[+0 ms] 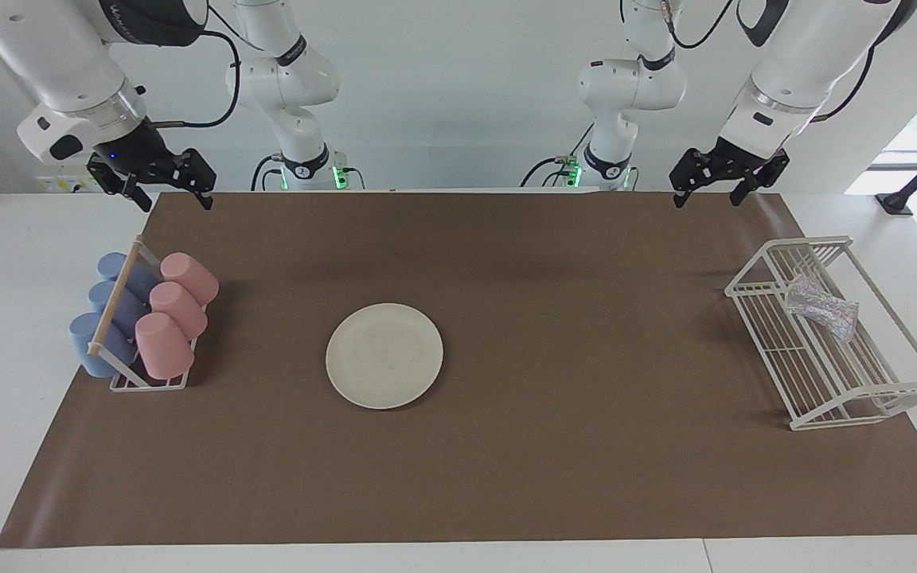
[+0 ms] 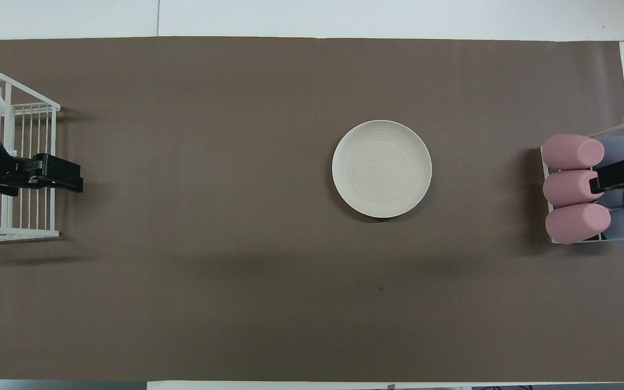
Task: Wipe plate with sponge
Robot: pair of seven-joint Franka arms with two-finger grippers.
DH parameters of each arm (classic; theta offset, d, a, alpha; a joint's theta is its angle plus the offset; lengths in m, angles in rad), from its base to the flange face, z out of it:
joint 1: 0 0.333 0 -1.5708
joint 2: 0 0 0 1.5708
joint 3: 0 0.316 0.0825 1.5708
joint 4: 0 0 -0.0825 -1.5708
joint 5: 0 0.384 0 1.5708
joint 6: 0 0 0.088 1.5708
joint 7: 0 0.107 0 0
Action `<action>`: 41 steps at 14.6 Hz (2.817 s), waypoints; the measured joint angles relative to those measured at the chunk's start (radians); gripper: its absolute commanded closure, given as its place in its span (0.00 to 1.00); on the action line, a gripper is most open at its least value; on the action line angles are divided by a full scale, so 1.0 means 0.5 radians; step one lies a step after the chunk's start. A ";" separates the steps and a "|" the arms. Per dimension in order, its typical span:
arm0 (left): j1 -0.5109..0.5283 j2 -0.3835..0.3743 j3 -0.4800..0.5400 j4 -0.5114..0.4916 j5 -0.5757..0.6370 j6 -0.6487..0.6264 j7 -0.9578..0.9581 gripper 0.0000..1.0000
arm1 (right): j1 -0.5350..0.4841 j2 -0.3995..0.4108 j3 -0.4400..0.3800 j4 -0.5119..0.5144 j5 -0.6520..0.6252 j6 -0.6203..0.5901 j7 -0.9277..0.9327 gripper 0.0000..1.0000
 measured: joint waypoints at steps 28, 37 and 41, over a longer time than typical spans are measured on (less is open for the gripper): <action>-0.012 0.097 -0.031 -0.298 0.943 0.503 -0.092 0.00 | 0.001 0.000 0.000 0.001 0.000 0.000 0.029 0.00; -0.003 0.445 -0.016 -0.457 1.925 0.890 -0.443 0.00 | 0.001 0.000 0.001 0.001 0.000 0.000 0.054 0.00; 0.007 0.435 -0.005 -0.667 2.169 0.908 -0.605 0.00 | 0.001 0.000 0.001 0.001 0.000 0.000 0.055 0.00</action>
